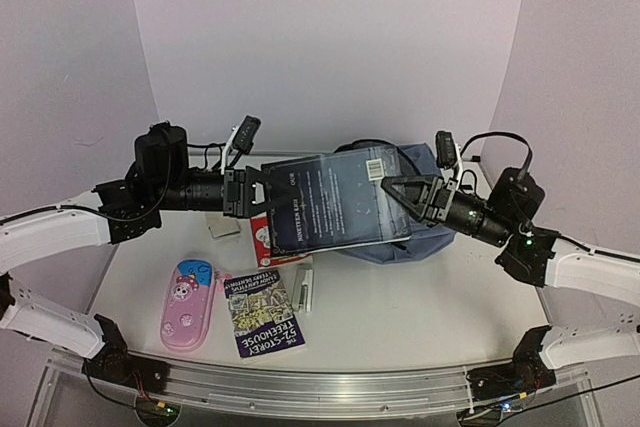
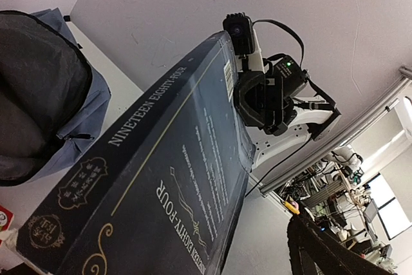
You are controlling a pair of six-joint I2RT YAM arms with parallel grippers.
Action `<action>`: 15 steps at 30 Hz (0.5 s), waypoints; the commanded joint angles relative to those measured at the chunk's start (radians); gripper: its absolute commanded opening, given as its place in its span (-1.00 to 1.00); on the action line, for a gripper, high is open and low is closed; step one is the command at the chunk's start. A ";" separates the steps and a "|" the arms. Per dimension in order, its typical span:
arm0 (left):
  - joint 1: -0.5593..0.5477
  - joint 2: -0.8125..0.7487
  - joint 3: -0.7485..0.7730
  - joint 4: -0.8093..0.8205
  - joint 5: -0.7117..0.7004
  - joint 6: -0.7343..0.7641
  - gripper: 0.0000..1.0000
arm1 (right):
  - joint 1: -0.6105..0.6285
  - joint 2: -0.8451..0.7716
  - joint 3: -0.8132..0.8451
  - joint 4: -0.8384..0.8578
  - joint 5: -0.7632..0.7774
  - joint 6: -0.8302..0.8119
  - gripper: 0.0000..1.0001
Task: Pack the student bag
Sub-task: Pick up the book from the center of the board.
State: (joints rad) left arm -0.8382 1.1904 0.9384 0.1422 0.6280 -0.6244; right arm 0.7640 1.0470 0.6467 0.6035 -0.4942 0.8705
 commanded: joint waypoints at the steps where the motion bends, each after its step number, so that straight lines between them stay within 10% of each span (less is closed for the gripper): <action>1: -0.001 -0.003 -0.003 0.075 0.068 -0.019 0.84 | 0.001 -0.019 0.022 0.213 0.063 0.034 -1.00; 15: -0.001 0.036 -0.005 0.125 0.098 -0.054 -0.39 | 0.000 0.003 -0.008 0.279 0.089 0.063 -1.00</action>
State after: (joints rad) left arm -0.8324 1.2335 0.9328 0.2143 0.6974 -0.6752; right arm 0.7650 1.0597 0.6246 0.7049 -0.4768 0.9165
